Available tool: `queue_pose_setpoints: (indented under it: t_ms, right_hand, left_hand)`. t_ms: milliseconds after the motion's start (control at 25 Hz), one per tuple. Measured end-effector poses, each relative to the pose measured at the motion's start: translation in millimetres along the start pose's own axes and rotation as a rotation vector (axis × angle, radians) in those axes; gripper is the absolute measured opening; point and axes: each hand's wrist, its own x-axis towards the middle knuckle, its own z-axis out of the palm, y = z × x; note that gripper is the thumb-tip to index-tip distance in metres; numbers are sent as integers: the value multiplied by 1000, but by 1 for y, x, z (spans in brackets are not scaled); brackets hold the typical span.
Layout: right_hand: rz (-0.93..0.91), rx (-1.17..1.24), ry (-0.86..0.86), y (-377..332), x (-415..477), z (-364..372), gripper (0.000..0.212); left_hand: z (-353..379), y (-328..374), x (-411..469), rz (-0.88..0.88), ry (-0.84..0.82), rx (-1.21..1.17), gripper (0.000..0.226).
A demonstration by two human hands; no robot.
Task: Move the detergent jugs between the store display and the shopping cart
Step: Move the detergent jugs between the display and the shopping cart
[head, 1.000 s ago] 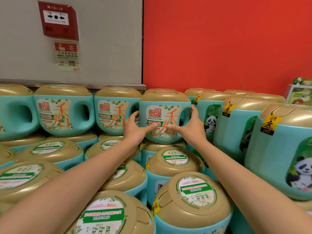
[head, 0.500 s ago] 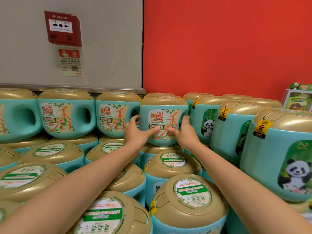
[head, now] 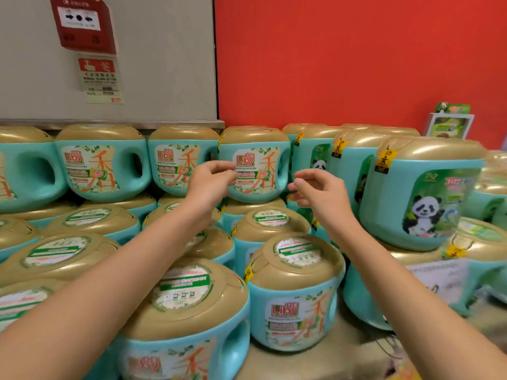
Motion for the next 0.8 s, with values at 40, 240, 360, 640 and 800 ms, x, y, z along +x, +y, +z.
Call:
queue_pose_setpoints:
  t_ms: [40,240,360,640,800]
  right_hand:
    - [-18,62,20,-5,-26,-14,13]
    - [83,107,191,7,-174,-99,15]
    - [229,45,278,33,-260,-154,15]
    - [553,82,562,82,-436,-292,15]
    - [641,85,610,85,-494,-385,14]
  left_hand:
    - [-2,7,-23,29,-61,-57,14]
    - [11,4,-148,148,-421,-183,16]
    - [35,-22,-218,60,-571,-217,18]
    - [125,-88,-386,-272,-690,-198,19]
    - [192,-105,-486,-476,-621,-227,20]
